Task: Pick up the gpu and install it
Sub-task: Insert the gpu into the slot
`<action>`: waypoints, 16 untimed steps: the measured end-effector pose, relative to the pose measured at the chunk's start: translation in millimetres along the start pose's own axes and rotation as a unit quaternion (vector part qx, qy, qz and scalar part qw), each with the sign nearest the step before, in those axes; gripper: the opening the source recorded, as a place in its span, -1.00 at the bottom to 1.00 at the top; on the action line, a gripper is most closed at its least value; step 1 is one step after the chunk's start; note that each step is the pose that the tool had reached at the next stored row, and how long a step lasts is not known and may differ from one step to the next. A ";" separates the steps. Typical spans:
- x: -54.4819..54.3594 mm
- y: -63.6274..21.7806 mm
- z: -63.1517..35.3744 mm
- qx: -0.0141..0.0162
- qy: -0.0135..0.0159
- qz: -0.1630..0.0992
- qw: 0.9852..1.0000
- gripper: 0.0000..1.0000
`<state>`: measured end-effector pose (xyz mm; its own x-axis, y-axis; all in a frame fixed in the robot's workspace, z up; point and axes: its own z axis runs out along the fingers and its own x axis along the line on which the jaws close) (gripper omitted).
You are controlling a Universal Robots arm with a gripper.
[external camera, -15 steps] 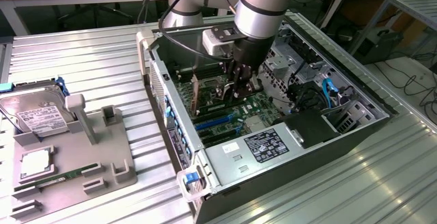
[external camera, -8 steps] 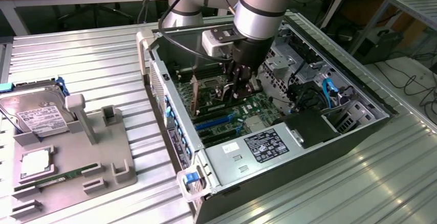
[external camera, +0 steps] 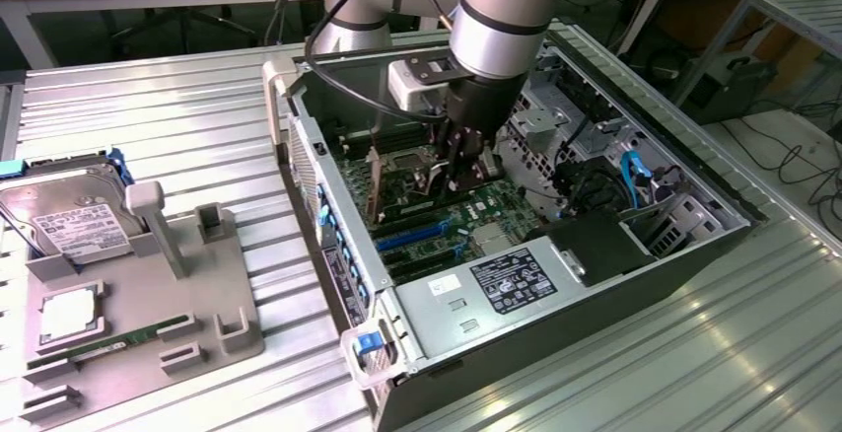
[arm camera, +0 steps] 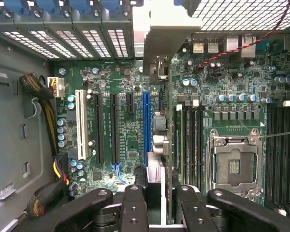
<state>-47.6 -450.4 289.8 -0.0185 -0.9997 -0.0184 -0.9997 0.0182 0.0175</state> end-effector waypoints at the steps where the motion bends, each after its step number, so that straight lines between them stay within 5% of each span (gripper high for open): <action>1: 0.0 0.0 0.3 0.000 0.000 0.000 1.000 -0.44; 16: 0.2 1.0 8.3 0.000 -0.001 0.000 1.000 -0.44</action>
<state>-48.7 -450.5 281.6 -0.0185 -0.9996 -0.0205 -0.9997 0.0181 0.0176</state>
